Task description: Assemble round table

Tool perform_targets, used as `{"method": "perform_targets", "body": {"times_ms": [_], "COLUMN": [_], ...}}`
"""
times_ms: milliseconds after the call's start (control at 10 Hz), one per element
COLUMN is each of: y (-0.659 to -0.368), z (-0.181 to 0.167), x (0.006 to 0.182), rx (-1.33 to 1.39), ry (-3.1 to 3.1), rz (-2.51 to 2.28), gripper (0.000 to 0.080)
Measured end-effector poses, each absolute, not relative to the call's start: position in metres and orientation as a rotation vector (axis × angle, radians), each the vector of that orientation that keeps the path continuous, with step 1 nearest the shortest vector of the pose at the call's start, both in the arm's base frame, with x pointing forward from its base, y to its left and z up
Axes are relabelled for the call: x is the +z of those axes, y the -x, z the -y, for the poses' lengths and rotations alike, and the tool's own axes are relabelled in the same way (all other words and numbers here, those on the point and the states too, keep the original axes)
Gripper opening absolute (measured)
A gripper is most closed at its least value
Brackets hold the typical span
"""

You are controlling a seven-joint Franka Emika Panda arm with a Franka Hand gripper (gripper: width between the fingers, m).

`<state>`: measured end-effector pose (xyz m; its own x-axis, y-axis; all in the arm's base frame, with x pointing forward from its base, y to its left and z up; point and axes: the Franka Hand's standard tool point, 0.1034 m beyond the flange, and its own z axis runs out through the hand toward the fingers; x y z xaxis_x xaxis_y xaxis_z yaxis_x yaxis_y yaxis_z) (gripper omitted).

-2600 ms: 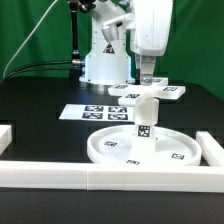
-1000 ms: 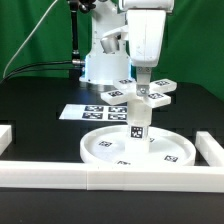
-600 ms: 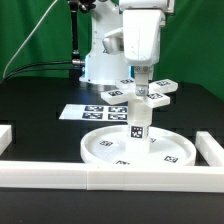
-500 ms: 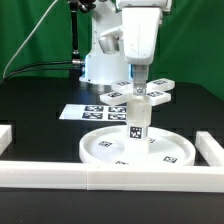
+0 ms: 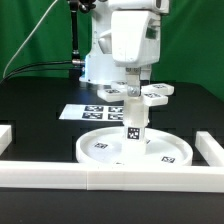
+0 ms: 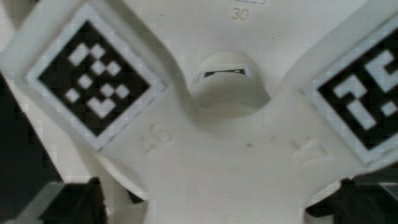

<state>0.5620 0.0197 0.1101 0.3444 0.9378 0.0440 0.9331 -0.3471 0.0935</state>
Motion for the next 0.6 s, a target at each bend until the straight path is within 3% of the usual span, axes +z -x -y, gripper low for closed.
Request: {"method": "perform_targets", "body": {"times_ms": [600], "y": [-0.5604], "z": [-0.016], "x": [0.1073], "rx": [0.13], "ry": [-2.547], "rz": [-1.749], "gripper": [0.0649]}}
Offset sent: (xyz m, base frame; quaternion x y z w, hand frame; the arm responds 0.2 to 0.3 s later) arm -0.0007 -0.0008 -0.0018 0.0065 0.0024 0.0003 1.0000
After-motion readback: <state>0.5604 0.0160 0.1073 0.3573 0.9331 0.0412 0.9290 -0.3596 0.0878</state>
